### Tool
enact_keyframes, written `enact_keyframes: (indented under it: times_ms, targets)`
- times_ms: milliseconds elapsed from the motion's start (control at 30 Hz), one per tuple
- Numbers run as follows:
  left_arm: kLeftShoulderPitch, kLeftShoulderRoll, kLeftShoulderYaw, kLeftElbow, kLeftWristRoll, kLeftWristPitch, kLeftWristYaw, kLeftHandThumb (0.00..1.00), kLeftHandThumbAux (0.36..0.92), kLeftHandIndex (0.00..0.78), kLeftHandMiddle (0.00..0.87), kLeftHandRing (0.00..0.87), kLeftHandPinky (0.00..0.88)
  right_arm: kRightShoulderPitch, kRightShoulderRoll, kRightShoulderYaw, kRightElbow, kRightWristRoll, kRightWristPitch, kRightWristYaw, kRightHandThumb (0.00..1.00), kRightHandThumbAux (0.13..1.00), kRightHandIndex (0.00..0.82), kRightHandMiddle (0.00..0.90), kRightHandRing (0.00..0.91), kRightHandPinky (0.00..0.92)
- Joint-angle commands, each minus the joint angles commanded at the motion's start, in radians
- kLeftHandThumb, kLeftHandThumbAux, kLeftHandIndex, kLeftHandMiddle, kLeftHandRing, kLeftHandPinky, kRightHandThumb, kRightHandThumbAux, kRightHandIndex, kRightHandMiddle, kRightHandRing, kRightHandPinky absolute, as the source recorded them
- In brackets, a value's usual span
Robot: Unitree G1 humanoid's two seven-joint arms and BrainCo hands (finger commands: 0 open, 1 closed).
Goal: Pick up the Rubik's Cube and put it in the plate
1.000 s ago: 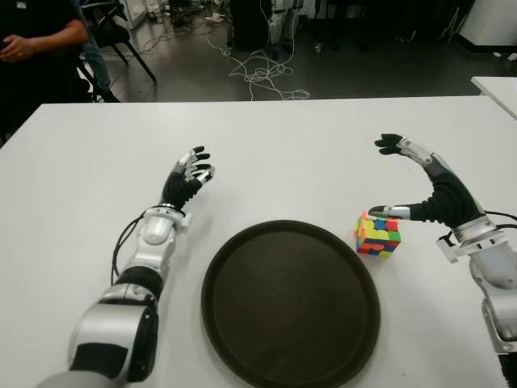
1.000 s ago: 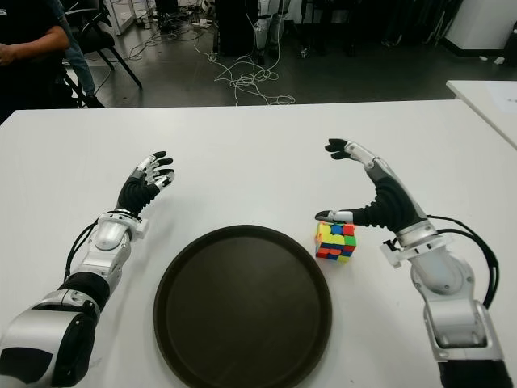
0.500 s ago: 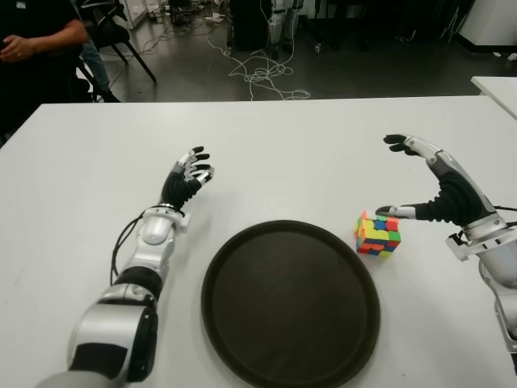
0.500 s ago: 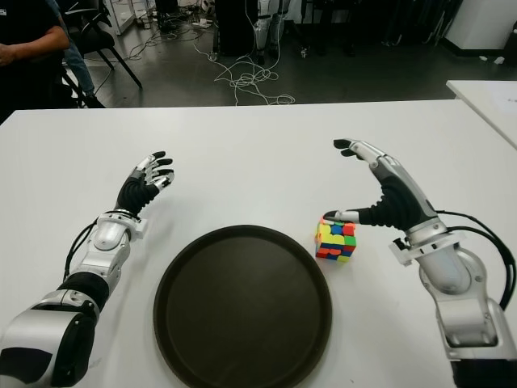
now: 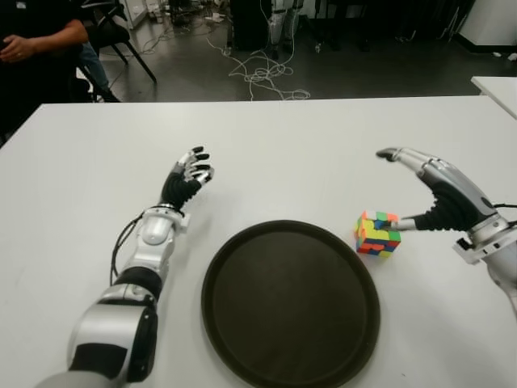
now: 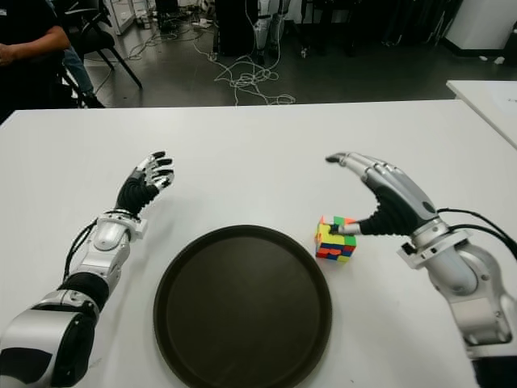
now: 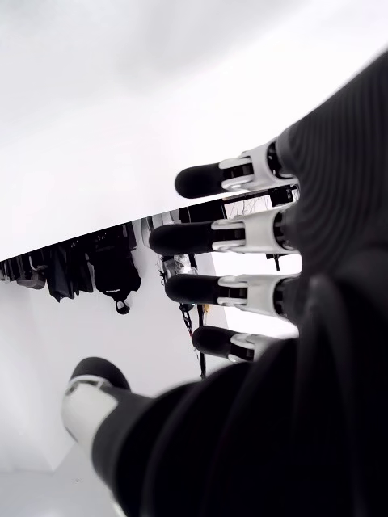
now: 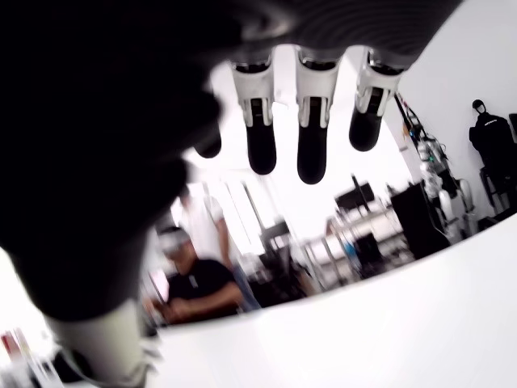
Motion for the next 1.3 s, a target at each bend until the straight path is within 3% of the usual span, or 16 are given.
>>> enact_keyframes:
  times_ms: [267,1300]
  targets:
    - [0.001,-0.002,0.003,-0.001,-0.002,-0.003,0.001,0.182,0.638,0.122,0.195,0.201,0.176,0.006,-0.050,0.026,-0.050,-0.054,0.095,0.090,0.000,0.702,0.129,0.156,0.161,0.120]
    - [0.005,0.002,0.003,-0.006,0.000,-0.011,0.002,0.176,0.670,0.128,0.197,0.200,0.184,-0.011,-0.074,0.096,-0.089,-0.110,0.215,0.180,0.000,0.685,0.132,0.177,0.167,0.124]
